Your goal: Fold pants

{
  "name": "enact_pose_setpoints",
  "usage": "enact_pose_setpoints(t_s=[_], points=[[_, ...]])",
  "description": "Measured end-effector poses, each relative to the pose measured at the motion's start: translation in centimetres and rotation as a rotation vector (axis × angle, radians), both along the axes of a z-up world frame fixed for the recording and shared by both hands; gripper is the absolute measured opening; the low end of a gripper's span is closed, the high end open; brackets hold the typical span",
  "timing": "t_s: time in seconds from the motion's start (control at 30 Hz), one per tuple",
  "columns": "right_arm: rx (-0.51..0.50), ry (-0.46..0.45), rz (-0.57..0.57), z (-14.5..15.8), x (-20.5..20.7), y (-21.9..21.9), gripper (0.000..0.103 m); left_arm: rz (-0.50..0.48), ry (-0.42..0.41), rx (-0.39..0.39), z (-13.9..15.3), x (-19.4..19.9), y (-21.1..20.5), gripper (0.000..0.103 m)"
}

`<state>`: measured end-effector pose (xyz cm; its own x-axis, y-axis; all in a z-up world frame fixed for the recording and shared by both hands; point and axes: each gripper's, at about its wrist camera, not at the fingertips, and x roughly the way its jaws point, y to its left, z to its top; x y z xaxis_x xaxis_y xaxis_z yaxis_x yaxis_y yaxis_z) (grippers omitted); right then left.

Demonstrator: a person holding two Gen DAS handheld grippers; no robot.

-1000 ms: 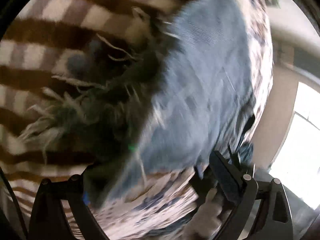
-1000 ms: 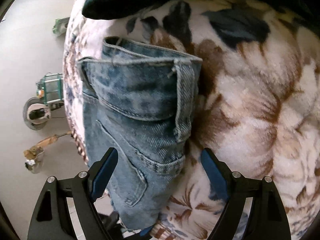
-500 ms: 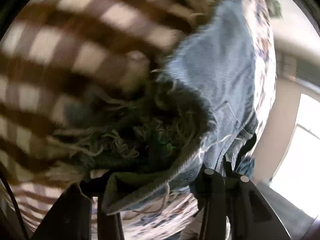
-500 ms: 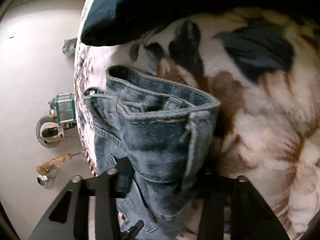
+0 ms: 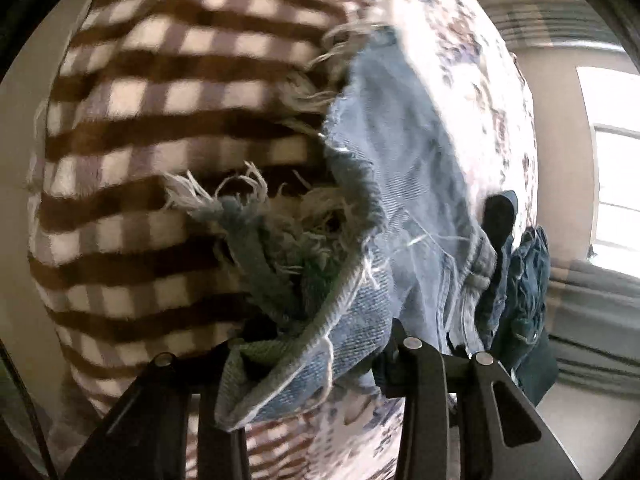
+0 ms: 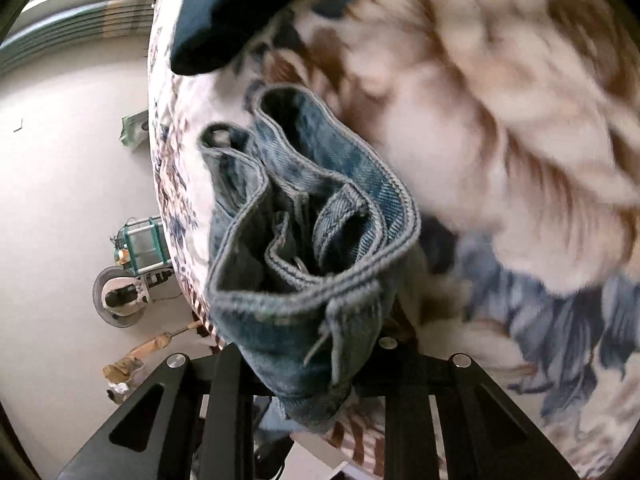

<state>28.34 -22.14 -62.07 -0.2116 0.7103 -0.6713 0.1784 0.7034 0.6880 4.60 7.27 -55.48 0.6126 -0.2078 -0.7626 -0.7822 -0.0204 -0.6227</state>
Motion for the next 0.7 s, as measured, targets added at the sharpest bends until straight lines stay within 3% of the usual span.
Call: enact_pose_setpoints(t_s=[0.03,0.27,0.37,0.4,0.43,0.5,0.57,0.7], points=[[-0.018,-0.006,0.013,-0.6,0.2,0.1,0.047,0.026,-0.009,-0.02,-1.1,-0.1,-0.6,0.04],[0.06,-0.008,0.028,-3.3,1.4,0.8,0.077,0.225,-0.08,-0.104,-3.6,-1.3,-1.6,0.06],[0.044,-0.021,-0.004,-3.2,1.2,1.4,0.075,0.26,-0.063,-0.109,-3.4,-0.7,-1.5,0.06],[0.018,-0.023,-0.021,-3.1,0.9,1.3,0.06,0.262,-0.056,-0.103,-3.2,-0.1,-1.7,0.06],[0.0,-0.019,-0.019,-3.0,0.8,1.0,0.053,0.261,-0.053,-0.105,-3.0,0.1,-1.7,0.06],[-0.03,-0.014,0.013,-1.9,0.5,0.4,0.055,0.243,-0.054,-0.115,-2.8,-0.3,-1.6,0.06],[-0.119,-0.038,0.096,-0.1,0.6,-0.7,0.065,0.22,-0.055,-0.146,-2.3,-0.6,-1.6,0.06],[-0.259,-0.3,0.219,6.9,1.5,-1.0,0.066,0.156,-0.016,-0.146,0.1,-1.5,-1.8,0.062]])
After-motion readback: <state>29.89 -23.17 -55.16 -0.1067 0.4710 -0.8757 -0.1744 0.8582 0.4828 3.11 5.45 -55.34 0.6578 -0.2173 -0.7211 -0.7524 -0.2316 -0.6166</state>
